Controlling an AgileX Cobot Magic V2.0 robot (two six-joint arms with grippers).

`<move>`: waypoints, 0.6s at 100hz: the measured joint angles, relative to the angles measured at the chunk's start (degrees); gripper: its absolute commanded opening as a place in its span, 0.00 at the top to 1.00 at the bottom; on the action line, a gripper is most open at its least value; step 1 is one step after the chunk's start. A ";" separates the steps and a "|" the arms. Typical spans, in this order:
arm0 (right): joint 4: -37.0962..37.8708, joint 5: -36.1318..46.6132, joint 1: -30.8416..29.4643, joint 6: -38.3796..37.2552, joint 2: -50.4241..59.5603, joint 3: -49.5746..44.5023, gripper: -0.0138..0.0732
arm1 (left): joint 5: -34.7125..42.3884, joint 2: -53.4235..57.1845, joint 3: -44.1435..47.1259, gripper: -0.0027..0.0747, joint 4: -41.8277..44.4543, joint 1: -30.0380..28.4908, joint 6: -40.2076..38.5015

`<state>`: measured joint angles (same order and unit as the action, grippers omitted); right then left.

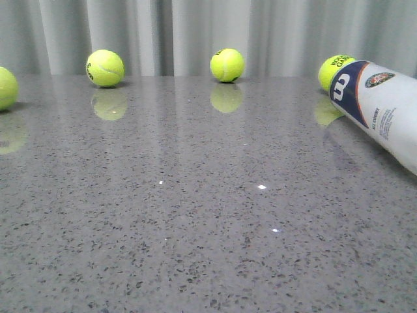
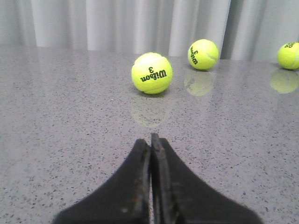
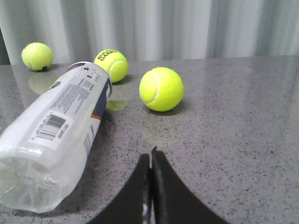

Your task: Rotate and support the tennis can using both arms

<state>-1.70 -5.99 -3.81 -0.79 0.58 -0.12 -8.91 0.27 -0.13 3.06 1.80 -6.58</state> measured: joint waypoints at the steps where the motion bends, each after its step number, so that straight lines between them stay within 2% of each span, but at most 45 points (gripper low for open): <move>1: 0.00 -0.23 0.00 0.00 0.00 0.40 0.92 | 0.00 0.00 0.00 0.99 0.00 0.00 0.00; 60: 0.00 -2.71 0.00 0.00 -19.71 24.45 0.92 | 0.00 0.00 0.00 0.99 0.00 0.00 0.00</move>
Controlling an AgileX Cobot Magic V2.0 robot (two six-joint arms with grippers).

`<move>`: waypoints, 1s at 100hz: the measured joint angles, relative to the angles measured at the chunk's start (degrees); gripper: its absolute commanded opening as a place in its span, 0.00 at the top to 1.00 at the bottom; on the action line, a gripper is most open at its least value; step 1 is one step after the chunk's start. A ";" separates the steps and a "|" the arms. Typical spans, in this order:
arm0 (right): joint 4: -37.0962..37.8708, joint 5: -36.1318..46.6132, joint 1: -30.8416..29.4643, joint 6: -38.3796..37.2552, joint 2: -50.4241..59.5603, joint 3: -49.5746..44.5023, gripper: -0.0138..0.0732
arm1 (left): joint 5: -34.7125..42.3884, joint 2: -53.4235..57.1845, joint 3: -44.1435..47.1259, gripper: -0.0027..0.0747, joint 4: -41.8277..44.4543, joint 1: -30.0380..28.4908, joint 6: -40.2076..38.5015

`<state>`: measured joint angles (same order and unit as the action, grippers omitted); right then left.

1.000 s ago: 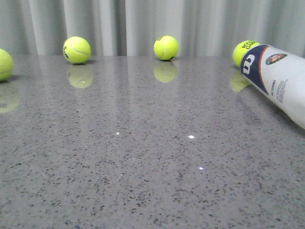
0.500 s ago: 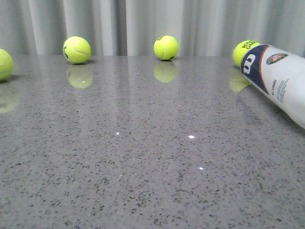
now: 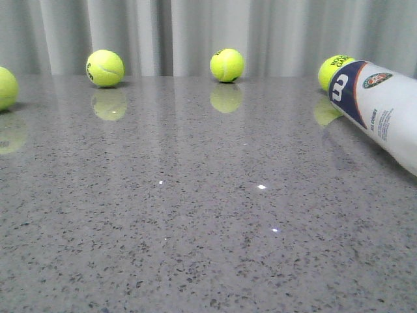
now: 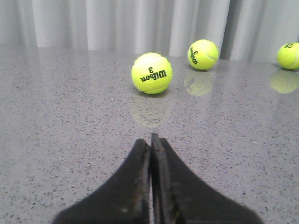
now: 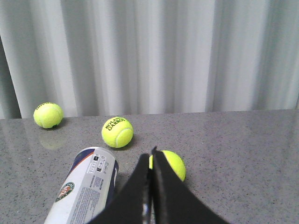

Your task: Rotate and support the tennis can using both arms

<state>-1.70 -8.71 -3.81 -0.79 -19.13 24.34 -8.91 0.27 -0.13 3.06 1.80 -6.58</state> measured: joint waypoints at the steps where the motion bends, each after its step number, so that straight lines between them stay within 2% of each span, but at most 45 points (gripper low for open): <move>1: 0.00 -0.13 0.00 0.00 -0.56 0.39 0.92 | 0.00 0.00 0.00 0.99 0.00 0.00 0.00; 22: 0.00 -8.38 0.00 0.00 -8.57 6.21 0.92 | 0.00 0.00 0.00 0.99 0.00 0.00 0.00; 36: 0.00 -16.86 0.00 0.00 -14.11 11.02 0.91 | 0.00 0.00 0.00 0.99 0.00 0.00 0.00; 41: 0.00 -20.23 0.00 0.00 -16.08 12.87 0.88 | 0.00 0.00 0.00 0.99 0.00 0.00 0.00; 48: -0.12 -24.13 0.00 0.00 -18.72 15.47 0.76 | 0.00 0.00 0.00 0.99 0.00 0.00 0.00; 55: -0.52 -27.32 0.00 0.00 -21.12 18.01 0.56 | 0.00 0.00 0.00 0.99 0.00 0.00 0.00; 65: -1.74 -31.68 0.00 0.00 -23.81 21.37 0.22 | 0.00 0.00 0.00 0.99 0.00 0.00 0.00; 72: -2.29 -33.76 0.00 0.00 -25.39 23.62 0.07 | 0.00 0.00 0.00 0.99 0.00 0.00 0.00; 79: -2.72 -35.55 0.00 0.00 -26.94 25.85 0.10 | 0.00 0.00 0.00 0.99 0.00 0.00 0.00; 100: -5.13 -41.79 2.75 0.00 -33.53 32.99 0.10 | 0.00 0.00 0.00 0.99 0.00 0.00 0.00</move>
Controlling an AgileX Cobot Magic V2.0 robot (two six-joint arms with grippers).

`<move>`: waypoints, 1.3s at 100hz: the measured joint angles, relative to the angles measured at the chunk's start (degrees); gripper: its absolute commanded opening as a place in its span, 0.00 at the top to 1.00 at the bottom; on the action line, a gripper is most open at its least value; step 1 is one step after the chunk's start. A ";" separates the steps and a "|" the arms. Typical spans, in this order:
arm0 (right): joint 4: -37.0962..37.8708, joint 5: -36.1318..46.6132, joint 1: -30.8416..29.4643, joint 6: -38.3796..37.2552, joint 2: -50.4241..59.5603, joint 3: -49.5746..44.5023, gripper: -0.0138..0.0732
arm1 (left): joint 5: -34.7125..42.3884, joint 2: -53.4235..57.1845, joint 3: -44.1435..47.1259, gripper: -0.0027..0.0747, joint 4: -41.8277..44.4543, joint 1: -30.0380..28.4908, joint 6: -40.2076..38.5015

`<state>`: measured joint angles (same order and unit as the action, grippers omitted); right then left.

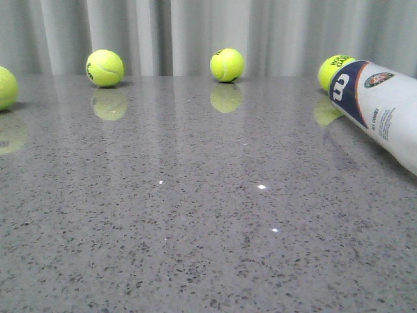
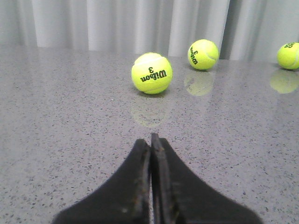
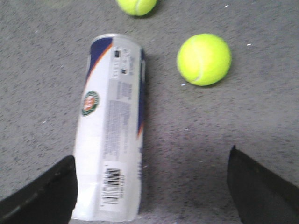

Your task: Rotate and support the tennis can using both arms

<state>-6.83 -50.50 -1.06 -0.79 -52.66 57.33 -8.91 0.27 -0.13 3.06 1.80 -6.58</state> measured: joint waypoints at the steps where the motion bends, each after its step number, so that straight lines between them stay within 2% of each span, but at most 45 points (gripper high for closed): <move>1: -0.01 -0.18 0.13 0.00 -0.54 0.22 0.10 | 0.00 0.00 0.00 0.99 0.00 0.00 0.00; 36: -1.28 -7.10 6.95 -7.65 -16.17 8.13 0.10 | 0.00 0.00 0.00 0.99 0.00 0.00 0.00; 57: -1.28 -7.33 7.24 -10.34 -24.19 10.06 0.10 | 0.00 0.00 0.00 0.99 0.00 0.00 0.00; 101: -2.38 -6.72 7.24 -10.56 -36.37 14.50 0.10 | 0.00 0.00 0.00 0.99 0.00 0.00 0.00; 111: -2.71 -6.72 7.24 -10.56 -37.57 14.61 0.18 | 0.00 0.00 0.00 0.99 0.00 0.00 0.00; 123: -2.80 -6.72 7.24 -10.56 -37.95 14.74 0.36 | 0.00 0.00 0.00 0.99 0.00 0.00 0.00; 130: -2.80 -6.72 7.24 -10.60 -37.95 14.74 0.42 | 0.00 0.00 0.00 0.99 0.00 0.00 0.00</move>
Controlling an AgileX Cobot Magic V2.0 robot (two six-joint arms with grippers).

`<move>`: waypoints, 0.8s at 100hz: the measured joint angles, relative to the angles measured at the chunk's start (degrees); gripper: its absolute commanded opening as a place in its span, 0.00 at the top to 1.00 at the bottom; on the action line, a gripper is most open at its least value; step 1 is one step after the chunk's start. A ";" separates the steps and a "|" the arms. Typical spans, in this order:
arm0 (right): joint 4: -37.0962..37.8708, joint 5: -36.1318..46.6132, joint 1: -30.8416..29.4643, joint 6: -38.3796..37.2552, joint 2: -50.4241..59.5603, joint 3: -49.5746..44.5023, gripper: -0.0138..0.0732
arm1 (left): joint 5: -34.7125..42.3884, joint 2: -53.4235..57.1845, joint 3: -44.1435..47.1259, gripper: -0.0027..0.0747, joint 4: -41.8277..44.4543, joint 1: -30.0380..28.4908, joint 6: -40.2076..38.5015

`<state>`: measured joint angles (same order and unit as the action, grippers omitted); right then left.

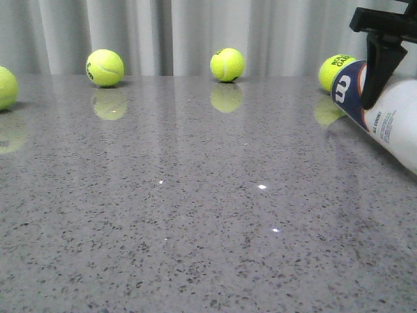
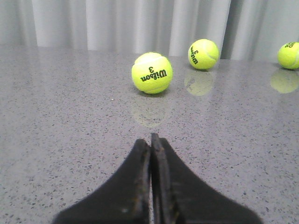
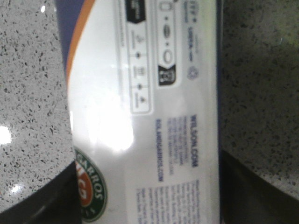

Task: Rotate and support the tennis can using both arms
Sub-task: 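Grasp the white Wilson can with the right gripper and lift it, then swing the held can across and lower it flat onto the table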

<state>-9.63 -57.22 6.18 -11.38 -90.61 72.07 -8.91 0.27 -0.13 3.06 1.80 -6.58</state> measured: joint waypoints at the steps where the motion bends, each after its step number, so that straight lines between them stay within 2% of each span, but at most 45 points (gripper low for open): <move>1: 0.00 0.00 0.00 0.00 0.00 0.00 0.42 | 0.00 0.00 0.00 0.99 0.00 0.00 0.00; 22: 0.44 -0.63 1.44 0.00 0.00 0.91 0.44 | 0.00 0.00 0.00 0.99 0.00 0.00 0.00; 34: 2.18 -2.95 4.62 0.34 0.00 4.24 0.44 | 0.00 0.00 0.00 0.99 0.00 0.00 0.00; 46: 3.76 -4.78 8.74 3.85 -0.12 8.48 0.44 | 0.00 0.00 0.00 0.99 0.00 0.00 0.00; 60: 4.02 -6.09 13.59 13.85 -1.20 12.63 0.44 | 0.00 0.00 0.00 0.99 0.00 0.00 0.00; 80: 4.12 -6.09 19.04 38.04 -2.62 13.80 0.44 | 0.00 0.00 0.00 0.99 0.00 0.00 0.00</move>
<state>-5.51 -63.31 25.22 26.65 -93.23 85.87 -8.91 0.27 -0.13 3.06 1.80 -6.58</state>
